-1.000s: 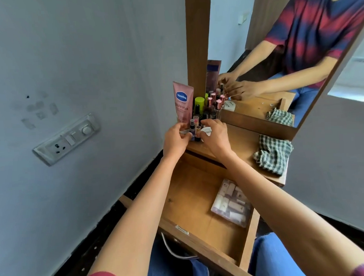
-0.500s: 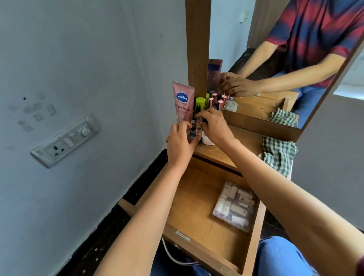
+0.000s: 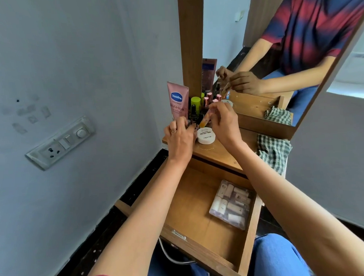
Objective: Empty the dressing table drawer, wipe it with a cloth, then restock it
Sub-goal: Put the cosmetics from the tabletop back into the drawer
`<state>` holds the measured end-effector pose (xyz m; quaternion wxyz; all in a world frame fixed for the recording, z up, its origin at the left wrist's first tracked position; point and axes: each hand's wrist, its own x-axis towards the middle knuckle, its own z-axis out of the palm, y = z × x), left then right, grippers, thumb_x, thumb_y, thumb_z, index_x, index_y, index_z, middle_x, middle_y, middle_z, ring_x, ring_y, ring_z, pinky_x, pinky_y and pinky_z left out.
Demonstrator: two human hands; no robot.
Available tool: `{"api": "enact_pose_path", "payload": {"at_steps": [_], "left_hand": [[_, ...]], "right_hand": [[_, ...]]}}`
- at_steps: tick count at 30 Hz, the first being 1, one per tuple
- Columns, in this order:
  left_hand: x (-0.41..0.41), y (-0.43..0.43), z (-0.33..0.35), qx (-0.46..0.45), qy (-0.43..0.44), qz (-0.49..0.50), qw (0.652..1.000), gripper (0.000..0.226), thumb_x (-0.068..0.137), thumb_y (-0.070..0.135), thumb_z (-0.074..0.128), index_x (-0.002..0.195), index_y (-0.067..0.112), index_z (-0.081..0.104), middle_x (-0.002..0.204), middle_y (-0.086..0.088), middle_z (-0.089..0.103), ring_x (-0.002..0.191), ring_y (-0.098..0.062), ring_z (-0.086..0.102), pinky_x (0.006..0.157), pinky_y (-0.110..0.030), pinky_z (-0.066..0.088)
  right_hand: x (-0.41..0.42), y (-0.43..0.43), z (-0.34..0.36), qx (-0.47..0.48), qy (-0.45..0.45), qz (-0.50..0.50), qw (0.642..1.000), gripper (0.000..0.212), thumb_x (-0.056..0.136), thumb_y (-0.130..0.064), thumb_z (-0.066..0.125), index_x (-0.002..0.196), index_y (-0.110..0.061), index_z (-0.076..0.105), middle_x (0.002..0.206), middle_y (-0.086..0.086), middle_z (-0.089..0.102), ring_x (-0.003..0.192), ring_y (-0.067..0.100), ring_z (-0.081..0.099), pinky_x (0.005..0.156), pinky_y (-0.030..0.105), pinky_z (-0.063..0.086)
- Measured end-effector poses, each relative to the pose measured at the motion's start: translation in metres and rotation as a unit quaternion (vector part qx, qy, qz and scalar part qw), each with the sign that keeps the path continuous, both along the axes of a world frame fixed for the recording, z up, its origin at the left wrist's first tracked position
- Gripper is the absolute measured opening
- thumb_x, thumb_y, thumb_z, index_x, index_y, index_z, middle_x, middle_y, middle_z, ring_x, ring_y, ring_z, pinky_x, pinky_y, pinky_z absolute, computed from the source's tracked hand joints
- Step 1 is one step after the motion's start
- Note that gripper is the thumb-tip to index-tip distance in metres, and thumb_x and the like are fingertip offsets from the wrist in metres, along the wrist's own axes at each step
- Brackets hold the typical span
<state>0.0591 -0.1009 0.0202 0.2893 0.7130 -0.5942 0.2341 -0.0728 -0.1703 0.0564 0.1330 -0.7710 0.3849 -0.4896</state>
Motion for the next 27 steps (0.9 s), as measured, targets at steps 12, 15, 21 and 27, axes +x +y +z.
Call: {"api": "enact_pose_path", "payload": {"at_steps": [12,15,21,27], "left_hand": [[-0.003,0.003,0.005,0.028,0.004,0.005,1.0,0.029,0.071,0.026,0.082,0.094,0.018,0.068,0.107,-0.006,0.057,0.099,-0.025,0.052,0.078,-0.035,0.038],[-0.004,0.007,0.006,0.035,0.034,-0.01,0.999,0.029,0.074,0.03,0.079,0.096,0.015,0.067,0.109,-0.007,0.057,0.102,-0.026,0.05,0.08,-0.037,0.033],[0.004,0.026,0.007,0.017,0.185,-0.117,0.976,0.024,0.081,0.029,0.073,0.096,0.016,0.059,0.101,0.001,0.064,0.1,-0.019,0.052,0.08,-0.029,0.037],[0.023,0.081,0.002,0.014,0.313,-0.18,0.932,0.022,0.083,0.022,0.072,0.094,0.014,0.055,0.087,0.012,0.059,0.081,0.006,0.055,0.071,-0.004,0.04]], "right_hand": [[-0.01,-0.004,-0.008,0.075,0.065,0.051,0.994,0.026,0.087,-0.004,0.06,0.112,-0.012,0.057,0.101,0.008,0.06,0.086,0.021,0.061,0.074,0.033,0.054],[-0.008,-0.001,-0.006,0.079,0.065,0.062,0.993,0.022,0.089,-0.003,0.058,0.109,-0.012,0.056,0.095,0.006,0.063,0.082,0.019,0.063,0.071,0.033,0.055],[-0.011,0.014,0.001,0.086,-0.015,0.06,0.994,0.023,0.088,0.002,0.058,0.109,-0.008,0.056,0.09,0.004,0.063,0.076,0.004,0.061,0.068,0.009,0.047],[-0.02,0.07,-0.018,0.032,-0.064,0.08,0.994,0.03,0.089,-0.001,0.059,0.117,-0.009,0.051,0.094,0.0,0.061,0.083,0.01,0.064,0.069,0.016,0.051]]}}
